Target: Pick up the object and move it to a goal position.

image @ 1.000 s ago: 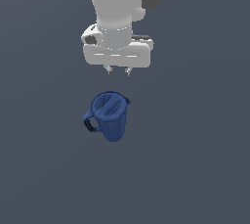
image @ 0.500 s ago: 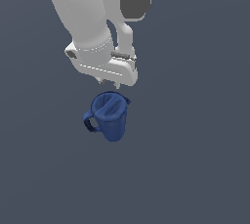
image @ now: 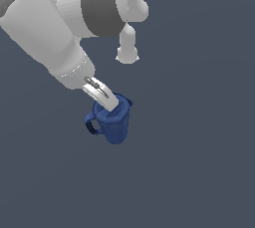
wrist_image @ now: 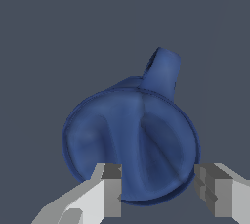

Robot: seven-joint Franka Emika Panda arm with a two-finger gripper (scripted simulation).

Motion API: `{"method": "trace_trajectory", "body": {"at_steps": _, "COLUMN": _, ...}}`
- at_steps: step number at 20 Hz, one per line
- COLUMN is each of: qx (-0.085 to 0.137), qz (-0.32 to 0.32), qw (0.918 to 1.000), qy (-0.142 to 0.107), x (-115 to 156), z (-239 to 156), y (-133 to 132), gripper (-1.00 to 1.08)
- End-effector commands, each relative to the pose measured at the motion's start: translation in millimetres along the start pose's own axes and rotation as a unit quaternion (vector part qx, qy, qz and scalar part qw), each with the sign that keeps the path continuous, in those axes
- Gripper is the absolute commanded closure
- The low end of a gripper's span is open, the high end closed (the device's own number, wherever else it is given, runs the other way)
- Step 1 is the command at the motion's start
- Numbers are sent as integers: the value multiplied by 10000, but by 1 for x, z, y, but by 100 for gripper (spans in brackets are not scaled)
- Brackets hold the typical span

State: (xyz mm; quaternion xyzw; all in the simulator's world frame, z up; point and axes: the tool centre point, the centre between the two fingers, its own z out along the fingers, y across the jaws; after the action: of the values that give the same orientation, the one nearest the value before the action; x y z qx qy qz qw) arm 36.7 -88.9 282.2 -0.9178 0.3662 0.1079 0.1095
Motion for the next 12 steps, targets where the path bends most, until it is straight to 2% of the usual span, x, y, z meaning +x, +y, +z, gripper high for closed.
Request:
{"method": "trace_trajectory", "body": {"at_steps": 1, "qx": 107, "qz": 373, "qw": 9991, "qy": -151, "x": 14, "z": 3, "y": 1, "gripper": -20}}
{"method": "trace_trajectory", "body": {"at_steps": 6, "qx": 298, "qz": 1073, "qw": 9927, "qy": -458, "x": 40, "z": 10, "y": 6, "gripper": -20}}
{"method": "trace_trajectory", "body": {"at_steps": 12, "qx": 491, "qz": 1844, "qw": 9780, "qy": -838, "x": 67, "z": 20, "y": 14, "gripper": -20}}
